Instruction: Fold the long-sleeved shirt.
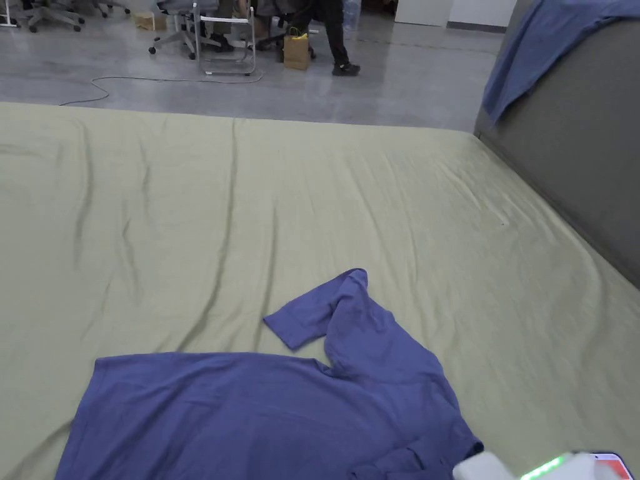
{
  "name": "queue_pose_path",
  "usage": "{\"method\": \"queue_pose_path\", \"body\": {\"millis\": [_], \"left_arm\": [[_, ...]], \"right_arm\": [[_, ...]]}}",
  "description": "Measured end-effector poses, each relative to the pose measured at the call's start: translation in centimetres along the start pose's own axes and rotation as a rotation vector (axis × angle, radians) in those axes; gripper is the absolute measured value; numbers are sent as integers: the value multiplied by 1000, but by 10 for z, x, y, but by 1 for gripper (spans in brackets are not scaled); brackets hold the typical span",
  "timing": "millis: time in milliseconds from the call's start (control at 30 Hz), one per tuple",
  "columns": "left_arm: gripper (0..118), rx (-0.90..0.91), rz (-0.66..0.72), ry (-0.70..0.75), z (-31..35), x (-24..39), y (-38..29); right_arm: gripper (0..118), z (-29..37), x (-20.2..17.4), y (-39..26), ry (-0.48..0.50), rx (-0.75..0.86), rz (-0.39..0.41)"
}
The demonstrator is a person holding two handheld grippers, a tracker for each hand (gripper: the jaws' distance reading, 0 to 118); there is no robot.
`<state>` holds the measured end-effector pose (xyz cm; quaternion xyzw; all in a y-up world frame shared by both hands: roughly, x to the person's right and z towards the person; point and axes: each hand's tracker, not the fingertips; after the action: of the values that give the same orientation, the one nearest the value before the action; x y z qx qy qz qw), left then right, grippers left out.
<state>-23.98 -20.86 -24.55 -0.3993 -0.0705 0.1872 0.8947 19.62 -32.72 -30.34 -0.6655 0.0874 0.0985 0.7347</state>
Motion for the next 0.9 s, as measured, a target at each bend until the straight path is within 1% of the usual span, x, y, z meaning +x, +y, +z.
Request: {"method": "queue_pose_path", "body": {"millis": [33,67,100,133,167,200,233,267,300,333,367,400,467,500,533,600,633,667,700,733,767,800,833,867,900], "left_arm": [[0,-2,-3,1,0,1,-1],[0,-9,-6,7,1,2,-3],[0,-15,-9,15,1,3,-4],[0,-17,-11,15,2,3,-5],[0,-18,-12,13,3,3,-6],[0,-19,-12,11,4,4,-6],[0,-22,-11,11,4,4,-6],[0,-23,-12,11,4,4,-6],[0,-23,-14,12,4,4,-7],[0,-24,-19,13,3,4,-7],[0,-25,-24,17,2,4,-8],[0,-27,-29,25,-1,4,-9],[0,-37,-34,31,-8,2,-9],[0,-46,-34,34,-13,1,-9],[0,-57,-34,37,-18,1,-9],[0,-67,-34,40,-31,-1,-7],[0,-64,-38,41,-37,-3,-3],[0,-45,-48,45,-45,-6,4],[0,-4,-55,78,-55,-9,17],[9,24,-61,97,-67,-14,30],[56,56,-83,111,-83,-19,47],[101,80,-106,140,-100,-23,62],[118,87,-128,188,-124,-27,79],[118,41,-150,243,-155,-33,96],[118,73,-166,255,-172,-38,106]], "right_arm": [[0,-17,0,-2,-22,-19,15],[3,-22,-3,-4,-23,32,2],[3,-14,-5,0,-35,63,-4],[4,-7,-4,7,-31,26,-2],[7,0,2,11,-17,4,-7],[9,12,7,10,-3,21,-31],[21,26,10,9,10,91,-44],[60,52,13,6,-25,201,-75],[93,68,14,3,-34,269,-104],[110,91,14,-4,-55,362,-135],[115,111,14,-9,-19,455,-148],[115,129,13,-15,22,540,-170],[114,138,9,-22,73,620,-233],[112,137,5,-24,71,648,-249],[100,132,-1,-25,54,649,-257],[0,116,-12,-22,36,631,-250],[0,108,-15,-19,38,616,-269],[0,100,-23,-20,49,585,-346],[0,94,-32,-18,97,608,-338],[0,90,-38,-17,167,599,-349],[0,87,-46,-16,211,597,-373],[0,86,-52,-15,229,598,-384],[0,89,-23,-14,227,595,-374],[0,89,-26,-11,212,589,-352],[0,90,-27,-9,182,586,-328]]}}
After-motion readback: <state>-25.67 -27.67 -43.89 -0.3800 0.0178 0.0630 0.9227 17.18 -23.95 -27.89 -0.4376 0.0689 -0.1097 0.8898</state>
